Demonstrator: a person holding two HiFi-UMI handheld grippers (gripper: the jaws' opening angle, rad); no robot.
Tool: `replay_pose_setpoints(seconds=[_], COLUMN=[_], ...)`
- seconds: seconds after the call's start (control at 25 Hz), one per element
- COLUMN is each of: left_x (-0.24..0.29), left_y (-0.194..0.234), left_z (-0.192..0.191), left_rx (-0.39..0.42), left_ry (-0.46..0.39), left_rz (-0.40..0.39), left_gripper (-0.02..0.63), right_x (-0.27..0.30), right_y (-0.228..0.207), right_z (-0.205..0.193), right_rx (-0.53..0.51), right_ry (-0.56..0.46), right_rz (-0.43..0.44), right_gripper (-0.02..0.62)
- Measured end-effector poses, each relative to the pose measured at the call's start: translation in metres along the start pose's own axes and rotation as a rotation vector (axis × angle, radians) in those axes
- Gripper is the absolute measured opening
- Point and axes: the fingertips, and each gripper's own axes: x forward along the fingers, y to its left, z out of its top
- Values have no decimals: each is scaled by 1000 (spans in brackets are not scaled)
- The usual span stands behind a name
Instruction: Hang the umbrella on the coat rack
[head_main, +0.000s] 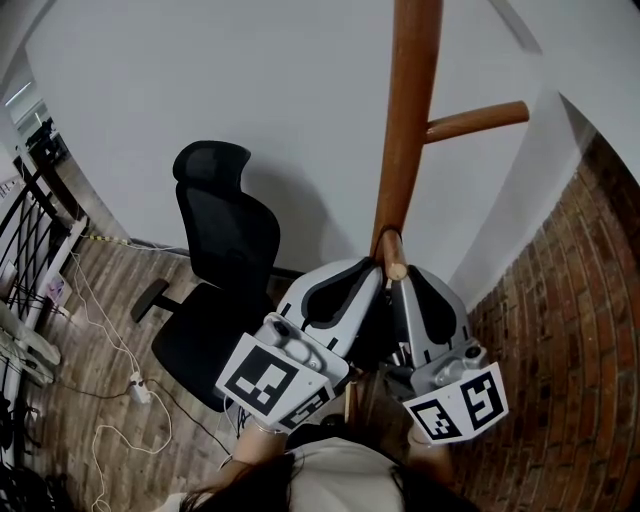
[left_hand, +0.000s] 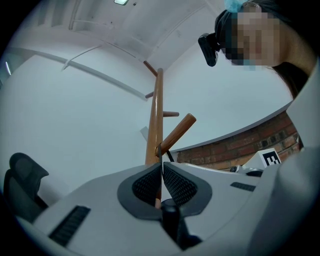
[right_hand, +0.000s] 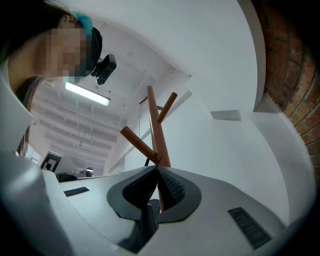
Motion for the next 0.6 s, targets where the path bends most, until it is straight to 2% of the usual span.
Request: replay_pose_setpoints(seconds=[0.28, 0.6], left_x=[-6, -16], left_y=[-7, -11], left_z=[1, -3], left_rx=[8, 20], left_ry=[15, 24], left_rz=[21, 85], left_gripper=[44, 44], right_x=[-8, -24], right_y=[7, 6], right_z=[-1, -2], right_rx=[9, 30], right_ry=[36, 47], right_rz=[26, 37], right_gripper=[37, 37])
